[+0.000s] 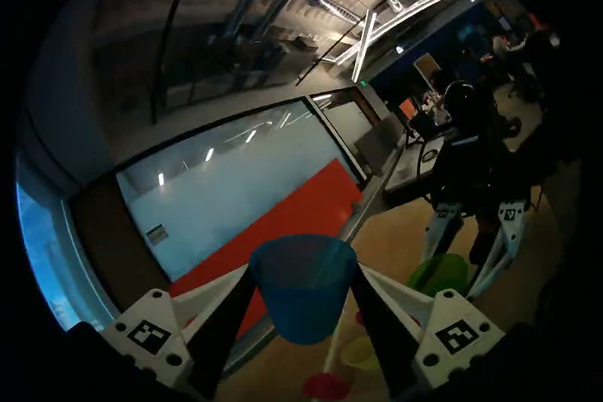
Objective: Pour water
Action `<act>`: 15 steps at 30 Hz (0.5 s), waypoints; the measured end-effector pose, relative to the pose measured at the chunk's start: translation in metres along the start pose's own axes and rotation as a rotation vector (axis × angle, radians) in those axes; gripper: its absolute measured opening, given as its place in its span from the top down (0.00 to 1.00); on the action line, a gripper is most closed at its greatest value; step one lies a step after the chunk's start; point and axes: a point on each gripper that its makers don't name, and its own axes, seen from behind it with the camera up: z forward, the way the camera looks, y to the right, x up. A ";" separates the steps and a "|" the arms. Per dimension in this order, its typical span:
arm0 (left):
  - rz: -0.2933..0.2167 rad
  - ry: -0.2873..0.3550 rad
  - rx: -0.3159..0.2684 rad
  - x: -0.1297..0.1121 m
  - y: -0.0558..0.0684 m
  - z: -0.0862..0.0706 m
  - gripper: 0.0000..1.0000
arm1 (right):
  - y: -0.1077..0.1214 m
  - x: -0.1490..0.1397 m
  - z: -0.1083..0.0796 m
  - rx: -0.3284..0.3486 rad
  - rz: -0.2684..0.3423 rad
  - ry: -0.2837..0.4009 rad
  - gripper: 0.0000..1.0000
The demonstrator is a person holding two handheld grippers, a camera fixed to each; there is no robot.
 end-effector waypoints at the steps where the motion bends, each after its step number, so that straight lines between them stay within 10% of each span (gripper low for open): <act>1: -0.028 0.000 0.000 -0.002 -0.001 0.000 0.14 | 0.000 0.001 -0.001 -0.001 -0.001 0.002 0.12; 15: -0.383 -0.004 -0.019 -0.016 -0.017 0.002 0.14 | 0.001 0.006 -0.005 -0.008 -0.016 0.010 0.13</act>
